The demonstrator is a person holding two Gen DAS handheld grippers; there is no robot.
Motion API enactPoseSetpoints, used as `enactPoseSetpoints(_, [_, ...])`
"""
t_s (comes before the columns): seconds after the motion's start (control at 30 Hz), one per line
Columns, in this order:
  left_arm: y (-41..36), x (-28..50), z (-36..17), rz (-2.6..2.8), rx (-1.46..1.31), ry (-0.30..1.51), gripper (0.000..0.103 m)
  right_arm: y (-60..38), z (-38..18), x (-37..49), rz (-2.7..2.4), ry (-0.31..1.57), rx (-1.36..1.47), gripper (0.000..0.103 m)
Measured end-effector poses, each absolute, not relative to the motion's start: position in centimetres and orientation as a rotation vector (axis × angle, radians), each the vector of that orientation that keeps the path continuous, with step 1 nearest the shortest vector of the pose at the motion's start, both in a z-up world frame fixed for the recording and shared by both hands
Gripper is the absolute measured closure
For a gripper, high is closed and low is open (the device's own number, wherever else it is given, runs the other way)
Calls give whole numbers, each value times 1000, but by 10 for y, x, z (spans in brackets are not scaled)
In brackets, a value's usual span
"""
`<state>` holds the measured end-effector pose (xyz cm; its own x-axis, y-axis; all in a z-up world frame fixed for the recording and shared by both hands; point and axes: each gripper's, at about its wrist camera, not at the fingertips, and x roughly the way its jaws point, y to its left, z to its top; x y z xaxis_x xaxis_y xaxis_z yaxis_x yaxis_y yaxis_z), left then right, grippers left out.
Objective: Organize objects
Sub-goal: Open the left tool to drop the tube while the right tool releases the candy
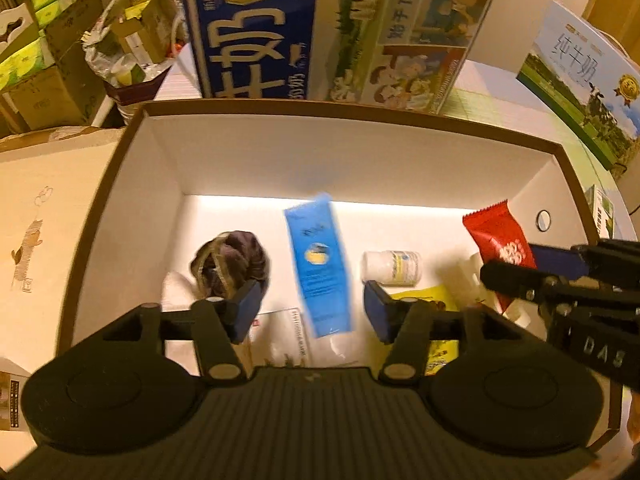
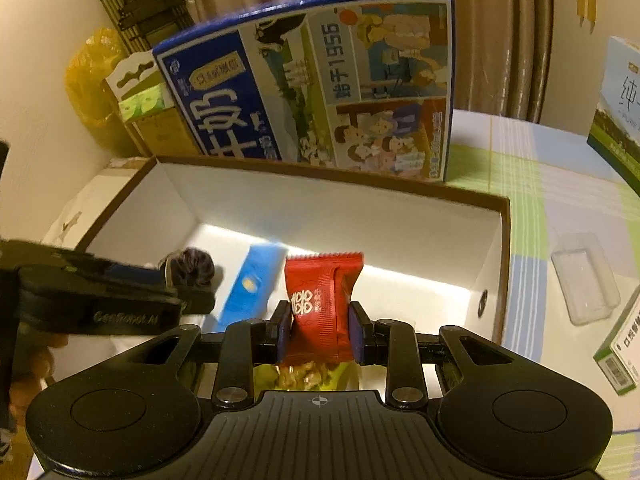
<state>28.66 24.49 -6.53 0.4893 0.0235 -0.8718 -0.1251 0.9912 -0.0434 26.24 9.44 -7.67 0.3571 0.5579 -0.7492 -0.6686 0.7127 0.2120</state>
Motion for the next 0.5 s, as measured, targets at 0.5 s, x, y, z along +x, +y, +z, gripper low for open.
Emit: enactPoseSetpoints(0.5, [255,259,-41,130,-140,1009,22,85,-57,258,814,883,-124,68])
